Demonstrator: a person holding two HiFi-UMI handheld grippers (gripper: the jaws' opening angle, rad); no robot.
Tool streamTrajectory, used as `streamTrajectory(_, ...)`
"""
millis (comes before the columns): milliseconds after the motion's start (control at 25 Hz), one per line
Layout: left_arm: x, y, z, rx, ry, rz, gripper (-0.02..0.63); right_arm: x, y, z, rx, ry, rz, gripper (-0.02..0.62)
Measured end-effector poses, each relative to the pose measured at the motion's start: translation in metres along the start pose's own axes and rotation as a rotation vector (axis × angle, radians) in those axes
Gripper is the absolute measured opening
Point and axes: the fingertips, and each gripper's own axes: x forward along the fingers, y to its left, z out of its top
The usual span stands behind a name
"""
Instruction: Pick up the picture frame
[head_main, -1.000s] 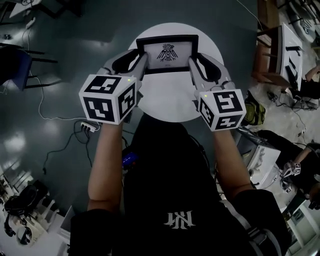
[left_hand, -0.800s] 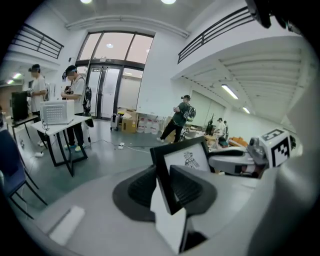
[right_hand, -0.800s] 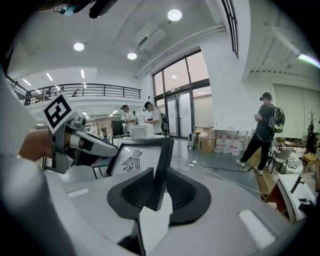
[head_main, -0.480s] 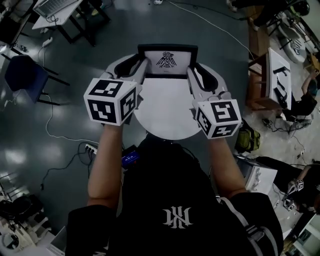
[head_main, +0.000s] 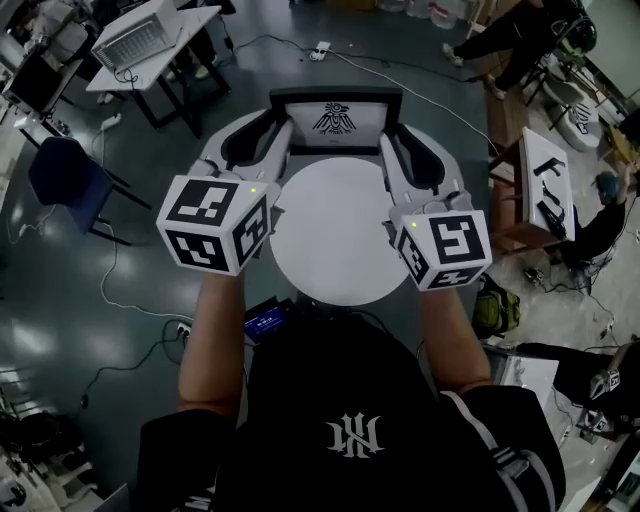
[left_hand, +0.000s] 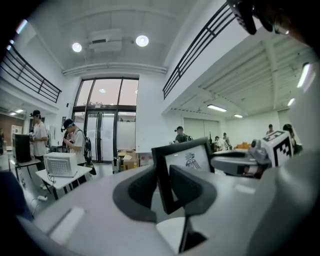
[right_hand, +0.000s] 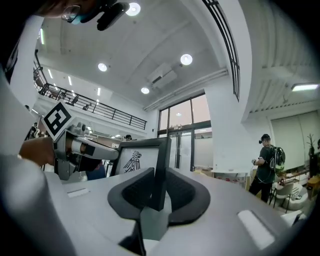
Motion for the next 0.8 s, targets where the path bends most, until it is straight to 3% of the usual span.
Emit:
streamTrajectory(440, -0.044, -0.003, 0.074, 0.075, -0.17, -0.02, 0.081, -0.028, 0.018, 0.085, -0.065, -0.148, -0.059, 0.069)
streamTrajectory(800, -0.08, -0.007, 0.1, 0.113, -0.262, -0.095, 0.081, -0.056, 0.043, 0.12, -0.098, -0.202, -0.145, 0.069)
